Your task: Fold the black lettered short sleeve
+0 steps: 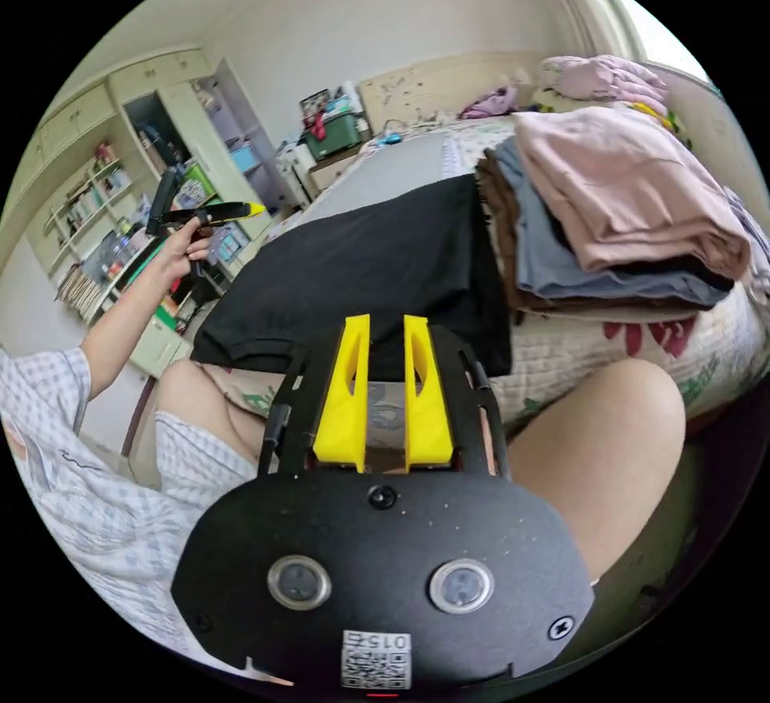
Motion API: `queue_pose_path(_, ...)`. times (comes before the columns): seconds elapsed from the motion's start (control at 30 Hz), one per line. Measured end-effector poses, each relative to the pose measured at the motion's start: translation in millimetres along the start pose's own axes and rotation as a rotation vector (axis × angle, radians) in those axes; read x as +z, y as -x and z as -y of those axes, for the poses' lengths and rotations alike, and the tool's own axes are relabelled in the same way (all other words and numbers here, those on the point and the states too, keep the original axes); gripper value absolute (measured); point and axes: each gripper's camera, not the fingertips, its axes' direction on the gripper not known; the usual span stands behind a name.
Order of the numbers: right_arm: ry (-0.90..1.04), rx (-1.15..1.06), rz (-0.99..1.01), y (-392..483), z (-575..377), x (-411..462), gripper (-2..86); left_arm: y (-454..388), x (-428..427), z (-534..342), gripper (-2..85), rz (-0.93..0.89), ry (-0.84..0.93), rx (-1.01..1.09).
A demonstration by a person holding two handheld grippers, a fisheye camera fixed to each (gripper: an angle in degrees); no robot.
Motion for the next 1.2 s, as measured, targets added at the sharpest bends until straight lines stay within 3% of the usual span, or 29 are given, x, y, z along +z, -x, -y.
queue_pose_path(0.17, -0.02, 0.145, -0.005, -42, 53, 2, 11.7, -72, 110, 88, 9.4, -0.102, 0.172, 0.078)
queue_pose_path(0.37, 0.011, 0.193, 0.127, -58, 108, 22, 11.0, -132, 231, 171, 11.4, -0.031, 0.248, 0.07)
queue_pose_path(0.57, -0.01, 0.244, 0.244, -62, 143, 16, 8.6, -126, 315, 208, 10.9, -0.016, 0.312, -0.077)
queue_pose_path(0.67, 0.005, 0.225, 0.273, -58, 150, 16, 5.4, -124, 334, 207, 6.1, 0.038, 0.432, 0.007)
queue_pose_path(0.83, -0.002, 0.204, 0.315, -43, 151, 4, 2.2, -106, 292, 209, 0.9, -0.042, 0.351, 0.025)
queue_pose_path(1.03, -0.086, 0.065, 0.211, 0, 148, -54, 1.0, -106, 206, 235, -0.2, -0.098, 0.187, 0.05)
queue_pose_path(1.2, -0.221, -0.013, 0.055, 29, 137, -133, 0.7, -95, 131, 255, -0.3, -0.252, 0.048, 0.041)
